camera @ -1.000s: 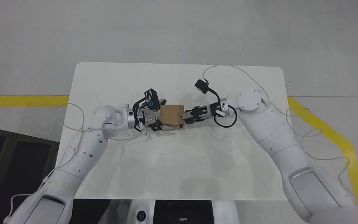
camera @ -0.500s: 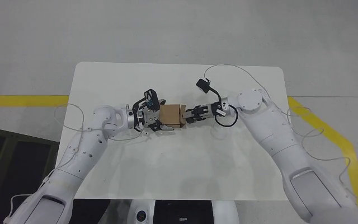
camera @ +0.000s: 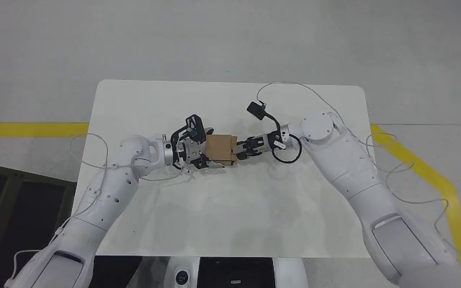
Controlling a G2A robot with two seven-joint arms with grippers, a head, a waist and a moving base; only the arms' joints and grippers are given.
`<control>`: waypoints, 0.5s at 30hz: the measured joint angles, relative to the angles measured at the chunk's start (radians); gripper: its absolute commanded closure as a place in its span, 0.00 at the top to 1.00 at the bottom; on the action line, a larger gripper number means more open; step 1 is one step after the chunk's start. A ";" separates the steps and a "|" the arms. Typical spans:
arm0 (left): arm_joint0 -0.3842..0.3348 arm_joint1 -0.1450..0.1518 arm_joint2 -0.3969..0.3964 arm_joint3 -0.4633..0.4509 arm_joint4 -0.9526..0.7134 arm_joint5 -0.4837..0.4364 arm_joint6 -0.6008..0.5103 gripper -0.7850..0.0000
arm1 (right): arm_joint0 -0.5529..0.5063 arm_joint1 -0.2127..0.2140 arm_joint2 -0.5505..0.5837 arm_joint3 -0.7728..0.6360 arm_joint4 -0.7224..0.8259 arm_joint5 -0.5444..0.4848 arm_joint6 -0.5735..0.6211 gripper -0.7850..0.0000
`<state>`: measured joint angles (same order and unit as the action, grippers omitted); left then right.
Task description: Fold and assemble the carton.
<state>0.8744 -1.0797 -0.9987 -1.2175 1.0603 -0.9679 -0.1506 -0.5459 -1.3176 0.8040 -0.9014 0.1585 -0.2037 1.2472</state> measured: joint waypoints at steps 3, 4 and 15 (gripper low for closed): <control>0.000 0.000 0.000 -0.001 0.000 0.000 0.000 1.00 | 0.004 -0.004 -0.008 -0.001 -0.005 0.006 0.002 0.10; 0.000 0.000 0.000 -0.001 0.000 0.001 0.000 1.00 | 0.005 -0.005 -0.010 -0.001 -0.005 0.006 0.002 0.11; 0.000 -0.001 0.002 0.000 -0.002 -0.001 -0.002 1.00 | 0.018 -0.008 -0.003 0.018 0.001 -0.016 0.004 0.22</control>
<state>0.8746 -1.0808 -0.9968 -1.2171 1.0582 -0.9686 -0.1527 -0.5279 -1.3258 0.8007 -0.8839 0.1594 -0.2199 1.2509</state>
